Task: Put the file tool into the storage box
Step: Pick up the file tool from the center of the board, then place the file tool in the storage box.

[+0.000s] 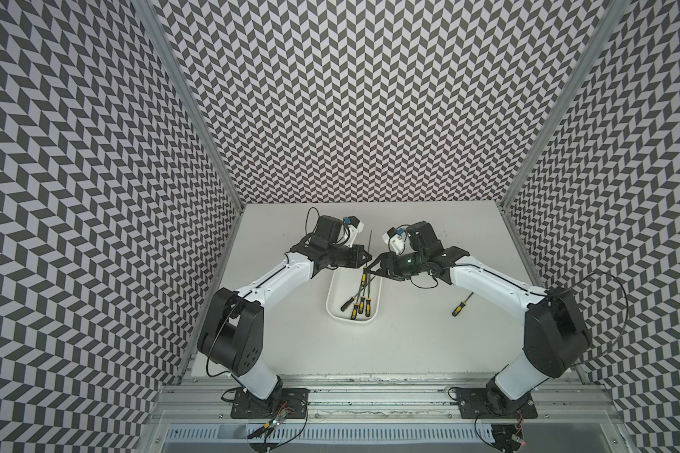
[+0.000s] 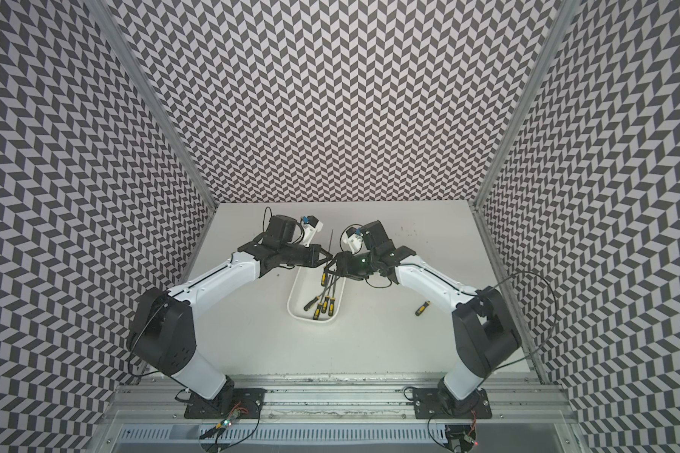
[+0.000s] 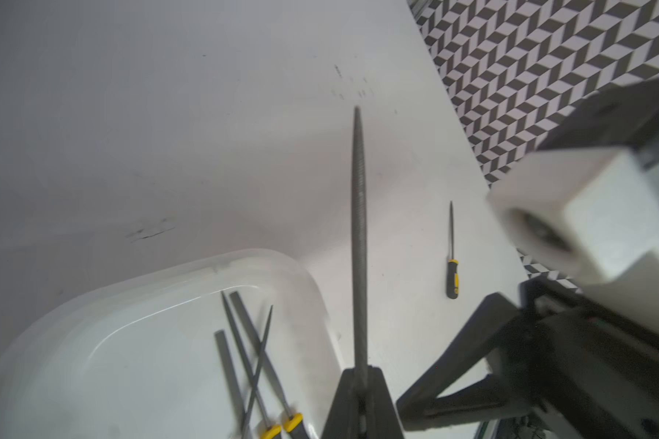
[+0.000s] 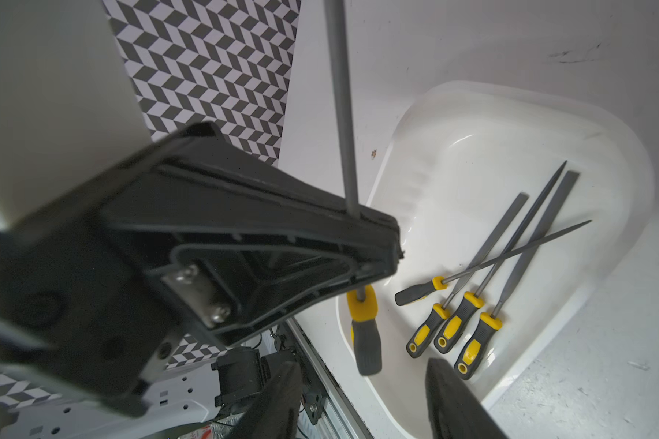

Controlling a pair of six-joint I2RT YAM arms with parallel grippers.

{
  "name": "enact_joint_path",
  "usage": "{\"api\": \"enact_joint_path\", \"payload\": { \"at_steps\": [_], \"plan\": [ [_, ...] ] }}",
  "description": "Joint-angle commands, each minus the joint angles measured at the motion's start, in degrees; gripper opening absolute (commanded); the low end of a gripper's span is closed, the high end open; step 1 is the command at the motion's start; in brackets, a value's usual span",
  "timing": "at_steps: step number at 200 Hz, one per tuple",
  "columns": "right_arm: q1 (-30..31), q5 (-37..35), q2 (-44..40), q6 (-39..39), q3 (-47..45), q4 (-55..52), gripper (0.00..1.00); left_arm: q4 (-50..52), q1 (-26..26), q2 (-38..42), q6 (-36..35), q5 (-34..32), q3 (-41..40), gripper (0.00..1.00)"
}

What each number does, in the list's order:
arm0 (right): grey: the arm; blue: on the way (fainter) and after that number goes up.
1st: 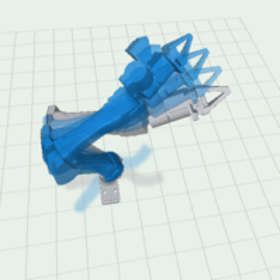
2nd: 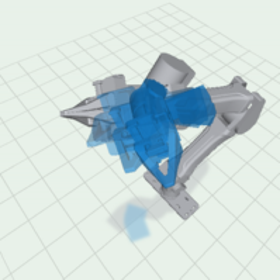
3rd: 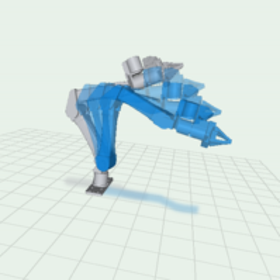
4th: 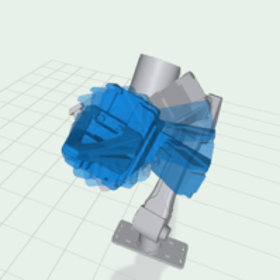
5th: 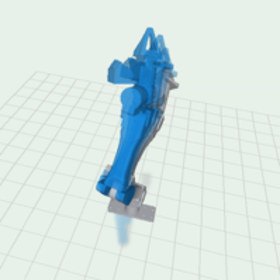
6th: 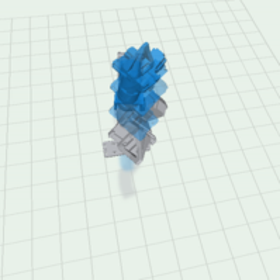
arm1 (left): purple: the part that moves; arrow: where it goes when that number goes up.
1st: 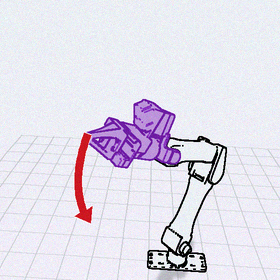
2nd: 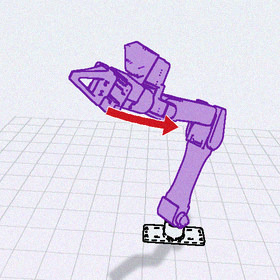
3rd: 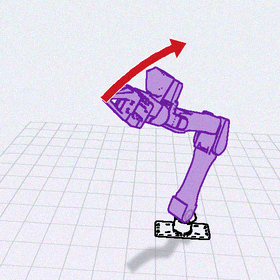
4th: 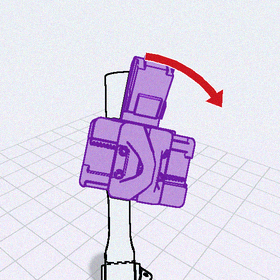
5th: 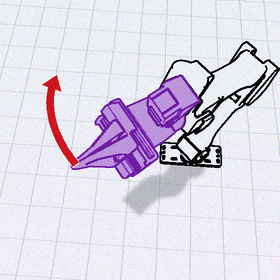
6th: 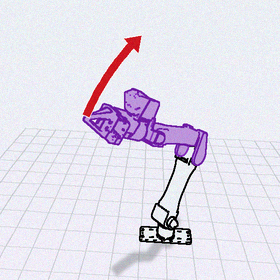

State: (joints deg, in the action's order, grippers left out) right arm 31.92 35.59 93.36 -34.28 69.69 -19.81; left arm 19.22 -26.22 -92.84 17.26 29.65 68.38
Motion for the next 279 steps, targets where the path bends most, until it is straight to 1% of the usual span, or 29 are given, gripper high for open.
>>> {"api": "enact_joint_path", "payload": {
  "at_steps": [1, 34, 70, 116, 171, 211, 221, 227, 243, 250, 256, 268, 279],
  "plan": [
    [-1.4, -3.5, -2.3, 2.4, 0.9, -1.7, 0.59, 5.5, 0.3, 3.1, -4.5, -7.3, -2.9, 0.0],
    [-3.5, -2.2, -2.5, 2.2, -0.7, -1.9, 0.59, 7.5, -0.1, 2.9, -5.7, -11.7, -6.0, 0.01],
    [-4.8, -0.7, -3.0, 2.1, -2.1, -1.0, 0.58, 7.9, -1.7, 2.5, -6.5, -18.7, -8.5, 0.01],
    [-6.2, 0.8, -4.3, 1.9, -4.1, -0.3, 0.57, 7.6, -4.0, 0.3, -7.4, -26.2, -9.0, 0.01],
    [-8.1, 1.7, -6.0, 1.9, -6.4, -0.3, 0.57, 7.2, -4.7, -4.7, -7.6, -29.3, -8.8, 0.01],
    [-9.4, 1.9, -7.1, 1.9, -7.2, -0.4, 0.57, 8.0, -4.8, -6.7, -7.0, -29.4, -8.2, 0.03],
    [-9.5, 1.8, -7.3, 2.1, -7.3, -0.4, 0.57, 8.2, -4.9, -6.7, -6.7, -28.8, -8.1, 0.06],
    [-9.6, 2.0, -7.3, 2.0, -7.4, -0.4, 0.57, 8.3, -4.9, -6.7, -6.6, -28.4, -8.1, 0.1],
    [-9.8, 2.1, -7.4, 2.1, -7.5, -0.4, 0.56, 9.3, -5.0, -6.5, -6.2, -28.1, -7.4, 0.24],
    [-9.9, 2.1, -7.4, 2.2, -7.6, -0.5, 0.56, 9.7, -5.0, -6.2, -5.9, -28.1, -7.1, 0.34],
    [-9.9, 2.1, -7.5, 2.3, -7.6, -0.5, 0.57, 10.0, -5.0, -5.8, -5.8, -28.0, -6.8, 0.39],
    [-9.9, 1.6, -7.6, 2.2, -7.6, -0.8, 0.56, 10.3, -5.0, -4.7, -5.6, -27.6, -6.3, 0.42],
    [-10.3, 0.6, -7.8, 2.0, -7.6, -1.4, 0.56, 10.8, -5.0, -3.7, -5.5, -27.2, -5.5, 0.42]
  ]
}}
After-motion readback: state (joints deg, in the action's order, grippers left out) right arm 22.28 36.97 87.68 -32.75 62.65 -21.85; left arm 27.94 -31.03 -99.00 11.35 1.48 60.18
